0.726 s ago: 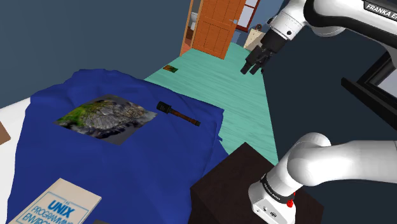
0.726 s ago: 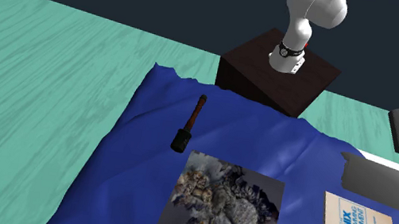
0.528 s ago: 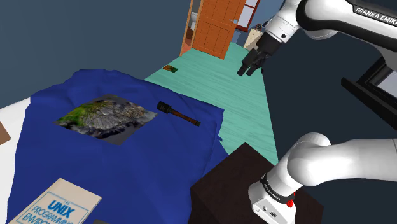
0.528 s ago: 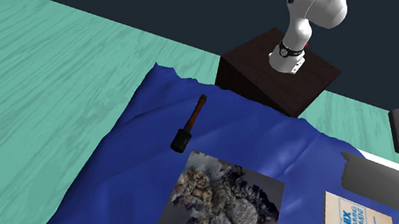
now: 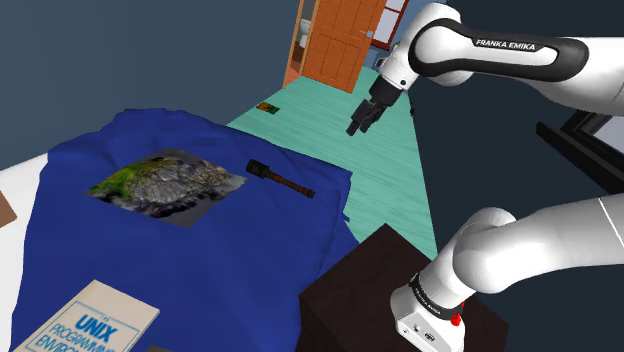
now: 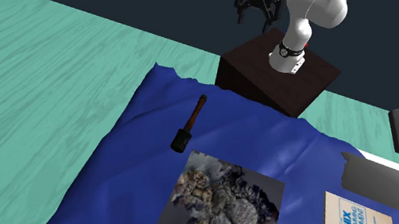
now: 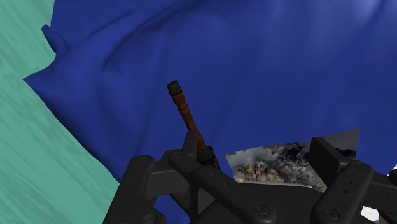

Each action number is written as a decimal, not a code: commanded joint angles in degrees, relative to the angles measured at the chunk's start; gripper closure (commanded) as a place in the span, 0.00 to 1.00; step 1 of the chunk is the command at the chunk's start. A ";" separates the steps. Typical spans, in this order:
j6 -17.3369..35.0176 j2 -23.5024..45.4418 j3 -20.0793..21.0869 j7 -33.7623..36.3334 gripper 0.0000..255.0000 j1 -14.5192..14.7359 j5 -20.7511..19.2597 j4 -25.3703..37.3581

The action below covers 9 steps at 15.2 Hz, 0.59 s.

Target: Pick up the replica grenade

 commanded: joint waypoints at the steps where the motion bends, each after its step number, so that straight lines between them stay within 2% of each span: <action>1: 3.06 3.31 -0.61 -2.02 0.00 0.56 0.21 -0.17; 9: 14.48 19.55 -2.98 -10.91 0.00 2.87 2.92 2.51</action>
